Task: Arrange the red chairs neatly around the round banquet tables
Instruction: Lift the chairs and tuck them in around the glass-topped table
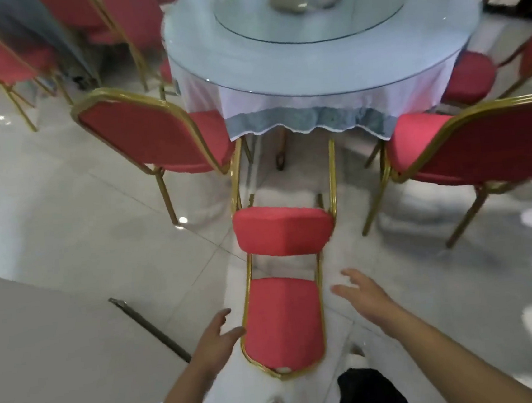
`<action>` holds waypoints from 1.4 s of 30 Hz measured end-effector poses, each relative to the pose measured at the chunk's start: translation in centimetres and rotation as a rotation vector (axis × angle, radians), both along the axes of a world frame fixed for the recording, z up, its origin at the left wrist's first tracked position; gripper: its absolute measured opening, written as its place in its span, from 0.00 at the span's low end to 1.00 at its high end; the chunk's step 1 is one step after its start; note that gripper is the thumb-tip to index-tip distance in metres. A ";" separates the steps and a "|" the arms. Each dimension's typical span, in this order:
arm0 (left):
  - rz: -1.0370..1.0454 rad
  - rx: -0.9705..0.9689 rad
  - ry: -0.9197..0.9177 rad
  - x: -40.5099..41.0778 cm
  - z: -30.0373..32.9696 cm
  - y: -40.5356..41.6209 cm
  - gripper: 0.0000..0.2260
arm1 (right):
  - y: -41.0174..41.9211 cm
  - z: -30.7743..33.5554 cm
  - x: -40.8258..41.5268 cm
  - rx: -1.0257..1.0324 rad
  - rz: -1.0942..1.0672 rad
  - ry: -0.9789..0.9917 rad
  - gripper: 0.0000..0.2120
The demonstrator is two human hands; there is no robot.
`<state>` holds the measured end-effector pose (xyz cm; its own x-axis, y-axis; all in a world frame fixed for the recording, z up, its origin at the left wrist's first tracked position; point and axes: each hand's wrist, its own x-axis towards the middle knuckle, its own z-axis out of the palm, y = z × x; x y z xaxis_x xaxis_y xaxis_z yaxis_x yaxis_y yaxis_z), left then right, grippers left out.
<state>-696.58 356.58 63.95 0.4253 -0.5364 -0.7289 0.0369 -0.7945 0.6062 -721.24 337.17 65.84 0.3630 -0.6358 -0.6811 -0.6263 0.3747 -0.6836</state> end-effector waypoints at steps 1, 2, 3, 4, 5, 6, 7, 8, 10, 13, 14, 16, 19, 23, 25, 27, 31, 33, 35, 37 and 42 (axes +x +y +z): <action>-0.010 0.023 0.032 -0.2 -0.7 0.8 0.28 | 1.6 -0.8 -0.8 0.023 -0.015 0.031 0.32; -0.018 0.048 0.058 -0.6 -1.5 1.7 0.28 | 3.1 -1.5 -1.5 0.043 -0.028 0.054 0.32; -0.030 0.078 0.083 -0.9 -2.4 2.6 0.29 | 4.3 -2.4 -2.3 0.067 -0.034 0.070 0.32; -0.040 0.111 0.095 -1.1 -3.5 3.5 0.29 | 5.4 -3.1 -2.9 0.086 -0.041 0.092 0.32; -0.052 0.147 0.101 -1.4 -4.3 4.2 0.29 | 6.2 -4.0 -3.6 0.098 -0.049 0.123 0.32; -0.058 0.180 0.110 -1.8 -5.1 4.9 0.29 | 7.1 -4.7 -4.3 0.110 -0.059 0.150 0.32; -0.059 0.210 0.123 -2.0 -6.0 5.4 0.28 | 7.6 -5.7 -4.9 0.129 -0.065 0.165 0.32; -0.064 0.235 0.136 -2.1 -7.1 5.7 0.28 | 8.0 -6.8 -5.5 0.143 -0.064 0.178 0.32; -0.075 0.282 0.136 -2.3 -9.8 5.9 0.28 | 8.4 -9.6 -6.5 0.163 -0.053 0.224 0.31; -0.067 0.304 0.135 -1.9 -15.3 5.1 0.27 | 8.4 -15.2 -7.3 0.175 -0.067 0.273 0.26; -0.062 0.309 0.123 -1.9 -17.5 4.7 0.27 | 8.4 -17.5 -7.4 0.185 -0.075 0.291 0.26; -0.041 0.310 0.108 -1.8 -22.1 3.9 0.26 | 8.8 -22.1 -7.6 0.212 -0.101 0.303 0.27; -0.023 0.336 0.077 -1.4 -30.3 3.5 0.25 | 9.1 -29.9 -6.9 0.257 -0.123 0.308 0.30; -0.046 0.374 0.047 0.1 -41.8 3.2 0.27 | 8.7 -41.4 -5.2 0.307 -0.163 0.314 0.35; -0.053 0.375 0.017 1.6 -47.6 2.9 0.29 | 8.2 -47.0 -4.2 0.334 -0.207 0.318 0.38; -0.035 0.358 0.005 3.0 -53.1 2.7 0.33 | 7.7 -52.3 -3.2 0.357 -0.298 0.310 0.43; 0.084 0.286 0.012 5.4 -62.2 2.5 0.40 | 6.5 -61.0 -0.5 0.354 -0.449 0.251 0.49; 0.172 0.286 0.036 6.3 -65.9 2.5 0.41 | 6.1 -64.5 0.5 0.331 -0.476 0.258 0.49; 0.222 0.272 0.072 6.7 -68.8 3.2 0.32 | 6.1 -66.8 1.0 0.302 -0.499 0.234 0.41; 0.184 0.231 0.073 7.3 -70.8 3.8 0.25 | 6.7 -68.7 1.2 0.281 -0.516 0.180 0.31; 0.112 0.157 0.059 8.4 -71.1 4.9 0.23 | 7.4 -69.5 0.0 0.341 -0.558 0.136 0.26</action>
<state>-688.19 361.48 -7.10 0.4303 -0.3659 -0.8252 0.1619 -0.8681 0.4693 -721.26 344.52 -3.65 -0.0616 -0.4441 -0.8939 -0.3480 0.8489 -0.3977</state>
